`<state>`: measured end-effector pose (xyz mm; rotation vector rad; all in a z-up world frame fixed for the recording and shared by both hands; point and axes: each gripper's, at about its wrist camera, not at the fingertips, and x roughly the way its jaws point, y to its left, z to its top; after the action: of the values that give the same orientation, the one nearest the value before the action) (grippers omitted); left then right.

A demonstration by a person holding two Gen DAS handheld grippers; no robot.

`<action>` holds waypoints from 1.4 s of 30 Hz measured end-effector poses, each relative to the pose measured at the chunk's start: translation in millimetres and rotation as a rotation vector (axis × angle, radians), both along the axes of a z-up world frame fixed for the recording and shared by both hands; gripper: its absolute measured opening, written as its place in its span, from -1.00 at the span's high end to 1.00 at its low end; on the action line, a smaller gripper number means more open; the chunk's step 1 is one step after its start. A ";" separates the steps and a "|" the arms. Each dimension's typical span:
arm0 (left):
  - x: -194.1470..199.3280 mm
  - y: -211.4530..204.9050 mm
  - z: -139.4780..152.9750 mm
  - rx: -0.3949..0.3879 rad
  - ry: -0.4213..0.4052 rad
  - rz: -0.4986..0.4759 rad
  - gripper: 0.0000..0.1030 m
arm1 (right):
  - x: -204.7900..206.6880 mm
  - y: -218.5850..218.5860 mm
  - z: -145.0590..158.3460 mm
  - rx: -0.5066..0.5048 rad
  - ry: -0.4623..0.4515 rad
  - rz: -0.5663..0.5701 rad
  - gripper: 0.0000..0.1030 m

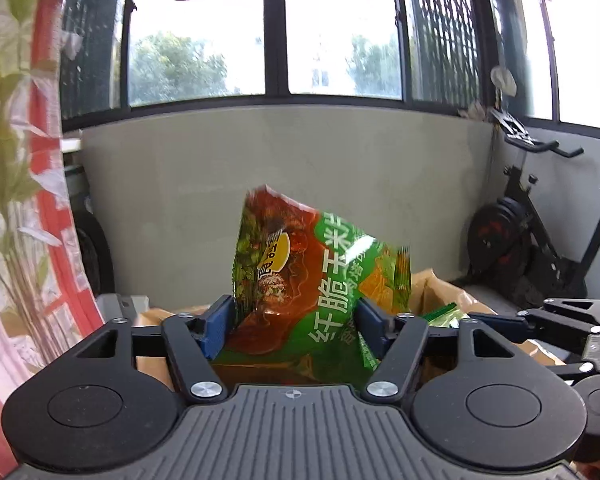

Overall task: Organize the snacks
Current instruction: 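Open both tools over the box to drop the snacks inside, then grasp blue-and-white printed packet with right tool while left tool moves toward yellow packet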

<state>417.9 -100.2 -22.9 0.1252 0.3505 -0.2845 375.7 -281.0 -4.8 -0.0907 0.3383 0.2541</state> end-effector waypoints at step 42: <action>-180.0 117.0 -109.8 -0.143 0.159 0.136 -0.58 | -165.2 -23.5 -126.6 0.086 0.194 -0.024 -0.27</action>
<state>237.8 16.8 -132.7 -0.0628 0.4932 -0.1841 210.5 -304.5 -131.4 0.0233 0.5198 0.2539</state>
